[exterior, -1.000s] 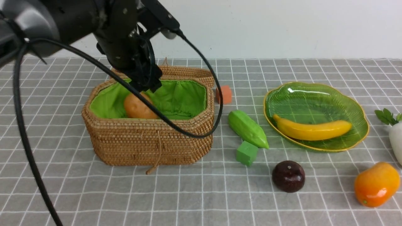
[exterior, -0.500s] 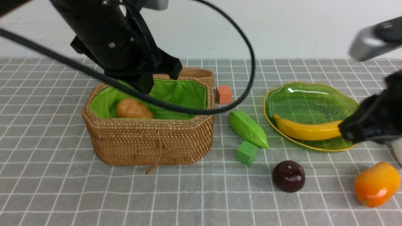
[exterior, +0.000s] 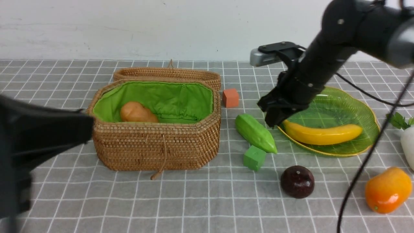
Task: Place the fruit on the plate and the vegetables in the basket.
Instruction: Take a chayote with your right arm and place it on the basket on the left.
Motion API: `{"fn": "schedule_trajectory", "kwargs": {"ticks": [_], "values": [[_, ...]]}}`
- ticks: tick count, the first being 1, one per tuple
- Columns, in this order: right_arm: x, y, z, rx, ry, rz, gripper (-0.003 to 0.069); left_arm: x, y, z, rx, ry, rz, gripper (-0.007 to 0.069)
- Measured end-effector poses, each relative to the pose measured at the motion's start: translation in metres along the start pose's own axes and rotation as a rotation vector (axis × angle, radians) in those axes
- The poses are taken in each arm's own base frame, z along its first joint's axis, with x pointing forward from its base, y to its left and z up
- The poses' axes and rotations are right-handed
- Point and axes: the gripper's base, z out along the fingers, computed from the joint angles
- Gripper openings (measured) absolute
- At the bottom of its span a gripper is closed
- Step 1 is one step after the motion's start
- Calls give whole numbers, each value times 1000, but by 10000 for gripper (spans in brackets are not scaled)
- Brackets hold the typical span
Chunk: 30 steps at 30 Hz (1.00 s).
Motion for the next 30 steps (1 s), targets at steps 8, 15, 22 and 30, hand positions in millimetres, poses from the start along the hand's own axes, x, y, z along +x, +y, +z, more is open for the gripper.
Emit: {"fn": "schedule_trajectory", "kwargs": {"ticks": [8, 15, 22, 30], "values": [[-18, -18, 45, 43, 6, -42, 391, 19, 3, 4, 1, 9, -7, -13], [-24, -30, 78, 85, -70, -85, 598, 20, 1, 4, 22, 15, -36, -13], [-22, -41, 109, 114, -80, -93, 597, 21, -1, 4, 36, 28, -56, -13], [-20, -44, 121, 117, -67, -97, 534, 21, -1, 4, 40, 37, -64, -13]]}}
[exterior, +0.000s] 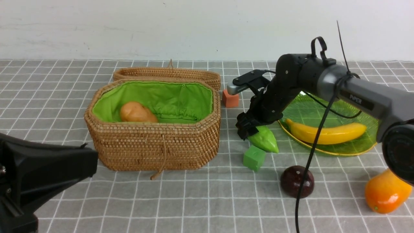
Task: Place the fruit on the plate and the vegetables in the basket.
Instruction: Take a chayote with your right arm and place it on the basket on the left.
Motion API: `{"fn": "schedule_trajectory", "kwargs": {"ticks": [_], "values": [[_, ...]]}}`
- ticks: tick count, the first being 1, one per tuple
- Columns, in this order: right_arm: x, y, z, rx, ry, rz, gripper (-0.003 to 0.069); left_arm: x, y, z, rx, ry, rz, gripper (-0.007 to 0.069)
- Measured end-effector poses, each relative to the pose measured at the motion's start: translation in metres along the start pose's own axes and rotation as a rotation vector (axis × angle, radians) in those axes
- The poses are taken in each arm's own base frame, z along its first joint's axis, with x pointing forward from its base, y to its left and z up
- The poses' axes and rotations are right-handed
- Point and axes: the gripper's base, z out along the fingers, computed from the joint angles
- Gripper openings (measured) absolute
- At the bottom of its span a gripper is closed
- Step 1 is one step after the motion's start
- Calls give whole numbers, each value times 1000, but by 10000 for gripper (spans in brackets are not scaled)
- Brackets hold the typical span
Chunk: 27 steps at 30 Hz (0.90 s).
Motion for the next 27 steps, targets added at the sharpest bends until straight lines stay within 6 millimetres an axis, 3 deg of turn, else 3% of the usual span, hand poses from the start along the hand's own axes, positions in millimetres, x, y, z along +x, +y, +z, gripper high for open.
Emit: {"fn": "schedule_trajectory", "kwargs": {"ticks": [4, 13, 16, 17, 18, 19, 20, 21, 22, 24, 27], "values": [[0, -1, 0, 1, 1, 0, 456, 0, 0, 0, 0, 1, 0, -13], [-3, 4, -17, -27, 9, 18, 456, 1, 0, 0, -2, 6, 1, -13], [-10, 9, -49, -33, -8, 26, 456, 0, 1, 0, -7, 5, 7, -13], [-15, 11, -70, -31, -35, 32, 456, 0, 1, 0, -11, 4, 11, -13], [-15, 12, -70, -32, -33, 32, 456, 0, 1, 0, -12, 4, 13, -13], [-20, 16, -100, -29, -70, 40, 456, 0, 2, 0, -17, 2, 20, -13], [-21, 17, -104, -31, -71, 43, 456, 0, 2, 0, -18, 2, 21, -13], [-23, 21, -132, -29, -99, 45, 456, 0, 2, 0, -23, 1, 27, -13], [-24, 22, -139, -27, -109, 46, 456, 0, 2, 0, -23, 1, 27, -13], [-23, 30, -178, -25, -140, 47, 456, 0, 2, 0, -24, 1, 29, -13], [-11, 40, -218, -17, -167, 42, 456, 0, 2, 0, -24, 1, 29, -13]]}}
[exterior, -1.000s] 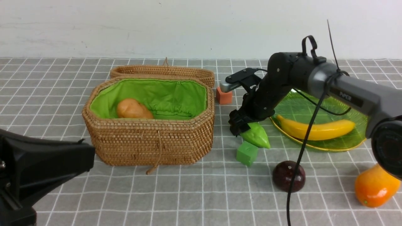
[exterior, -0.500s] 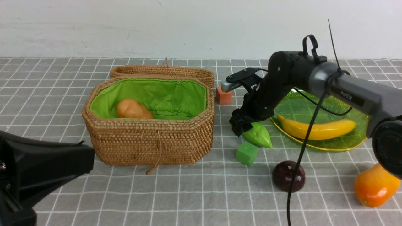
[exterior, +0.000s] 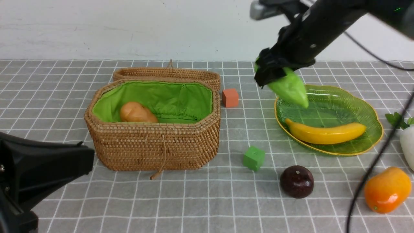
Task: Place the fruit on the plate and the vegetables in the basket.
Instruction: Take a chayote with your right arm and place it on the basket on the left.
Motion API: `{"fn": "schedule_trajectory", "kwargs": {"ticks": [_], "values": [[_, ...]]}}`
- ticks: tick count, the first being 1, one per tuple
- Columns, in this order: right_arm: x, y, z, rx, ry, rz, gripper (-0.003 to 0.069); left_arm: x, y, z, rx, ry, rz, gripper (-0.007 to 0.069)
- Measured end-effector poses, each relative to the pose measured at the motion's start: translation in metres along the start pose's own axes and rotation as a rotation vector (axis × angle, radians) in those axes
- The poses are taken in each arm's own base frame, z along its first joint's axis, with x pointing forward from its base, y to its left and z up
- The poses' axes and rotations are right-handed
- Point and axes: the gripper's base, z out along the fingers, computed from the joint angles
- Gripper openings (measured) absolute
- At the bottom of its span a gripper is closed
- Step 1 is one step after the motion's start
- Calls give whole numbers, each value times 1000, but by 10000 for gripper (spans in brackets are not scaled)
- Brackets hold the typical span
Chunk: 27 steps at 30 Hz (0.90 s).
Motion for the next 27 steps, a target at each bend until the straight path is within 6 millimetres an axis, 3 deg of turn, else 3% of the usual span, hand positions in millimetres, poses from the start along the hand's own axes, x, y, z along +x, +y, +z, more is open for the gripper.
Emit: {"fn": "schedule_trajectory", "kwargs": {"ticks": [2, 3, 8, 14, 19, 22, 27], "values": [[8, 4, -13, 12, 3, 5, 456, 0, 0, 0, 0, 0, 0, -13], [21, 8, -36, 48, -12, 12, 456, 0, 0, 0, 0, 0, 0, -13], [59, -5, -61, 159, -48, 80, 456, 0, -1, 0, 9, 1, 18, -13], [79, -48, -61, 210, -75, 219, 456, 0, -8, 0, 89, -7, 50, -13], [73, -50, -48, 125, -119, 195, 456, -5, -12, -1, 135, -59, 34, -13], [60, -37, -30, 1, -159, 110, 456, -6, -13, -1, 139, -68, 29, -13], [6, 20, 9, -265, -343, -101, 455, -6, -12, -1, 131, -64, 42, -13]]}}
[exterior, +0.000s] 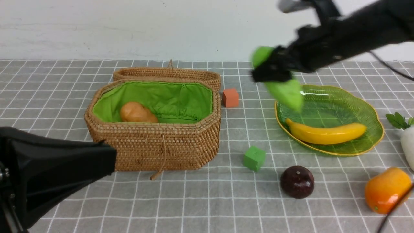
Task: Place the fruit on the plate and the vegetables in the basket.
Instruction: Take a chayote with your right arm and place it on the basket on the left, then use the right arm to grab a mangosteen and put it into the right plate
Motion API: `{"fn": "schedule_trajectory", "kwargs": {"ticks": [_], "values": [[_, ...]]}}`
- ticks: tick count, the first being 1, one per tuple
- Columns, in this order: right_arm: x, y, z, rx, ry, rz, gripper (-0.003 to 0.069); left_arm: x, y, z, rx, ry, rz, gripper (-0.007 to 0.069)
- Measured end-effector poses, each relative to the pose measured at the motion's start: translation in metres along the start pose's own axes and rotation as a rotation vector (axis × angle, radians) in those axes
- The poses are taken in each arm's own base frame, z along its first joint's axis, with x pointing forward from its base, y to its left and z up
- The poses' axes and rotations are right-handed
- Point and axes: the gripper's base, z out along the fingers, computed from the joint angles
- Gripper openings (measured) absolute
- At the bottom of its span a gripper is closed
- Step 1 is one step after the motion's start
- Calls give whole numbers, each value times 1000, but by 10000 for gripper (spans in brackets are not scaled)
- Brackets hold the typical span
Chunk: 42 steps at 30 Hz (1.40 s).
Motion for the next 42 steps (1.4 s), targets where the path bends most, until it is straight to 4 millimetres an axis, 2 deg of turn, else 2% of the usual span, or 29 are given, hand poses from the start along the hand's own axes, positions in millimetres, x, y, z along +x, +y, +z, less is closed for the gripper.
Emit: {"fn": "schedule_trajectory", "kwargs": {"ticks": [3, 4, 5, 7, 9, 10, 11, 13, 14, 15, 16, 18, 20, 22, 24, 26, 30, 32, 36, 39, 40, 42], "values": [[-17, 17, 40, -48, -71, -82, 455, 1, 2, 0, -17, 6, 8, -13], [-18, 21, 55, -56, -76, -96, 455, 1, 2, 0, -27, 6, 6, -13], [-19, 19, 56, -47, -82, -97, 455, 1, 3, 0, -29, 6, 9, -13], [-23, 27, 93, -43, -118, -126, 455, 0, 5, 0, -58, 3, -2, -13], [-23, 29, 113, -32, -137, -134, 455, 0, 7, 0, -76, 3, -13, -13], [-25, 31, 114, -29, -146, -138, 455, 0, 7, 0, -80, 2, -11, -13], [-22, 31, 129, -13, -158, -138, 455, 0, 9, 0, -94, 3, -13, -13], [-19, 31, 142, 4, -170, -137, 468, 0, 9, 0, -104, 2, -11, -13], [-18, 32, 148, 12, -175, -136, 511, 0, 10, -1, -109, 2, -9, -13], [-17, 32, 149, 14, -176, -135, 520, 0, 10, -1, -109, 3, -10, -13], [-15, 34, 153, 12, -173, -137, 589, 0, 10, -1, -112, 4, -7, -13], [-15, 36, 153, 6, -166, -147, 661, 0, 10, -1, -115, 3, -4, -13], [-16, 37, 151, 0, -159, -154, 671, 0, 10, -1, -115, 3, -4, -13], [-19, 40, 143, -27, -133, -165, 666, 0, 10, -1, -115, 3, -6, -13], [-23, 45, 125, -75, -72, -158, 634, 0, 10, -1, -115, 4, -6, -13], [-29, 49, 96, -113, 11, -126, 579, 1, 11, -1, -116, 8, -6, -13], [-34, 53, 31, -87, 225, 0, 387, 3, 10, -1, -109, 31, 17, -13], [-35, 52, 2, -7, 306, 30, 259, 4, 8, 0, -91, 50, 29, -13], [-37, 51, -36, 190, 341, 91, 50, 6, 3, 0, -32, 62, 44, -13], [-29, 51, -53, 292, 360, 149, 4, 6, 1, 0, -7, 64, 53, -13], [-15, 51, -65, 374, 394, 212, 1, 6, -1, 0, 10, 65, 60, -13], [16, 51, -73, 453, 476, 289, 22, 6, -2, 0, 26, 65, 72, -13]]}}
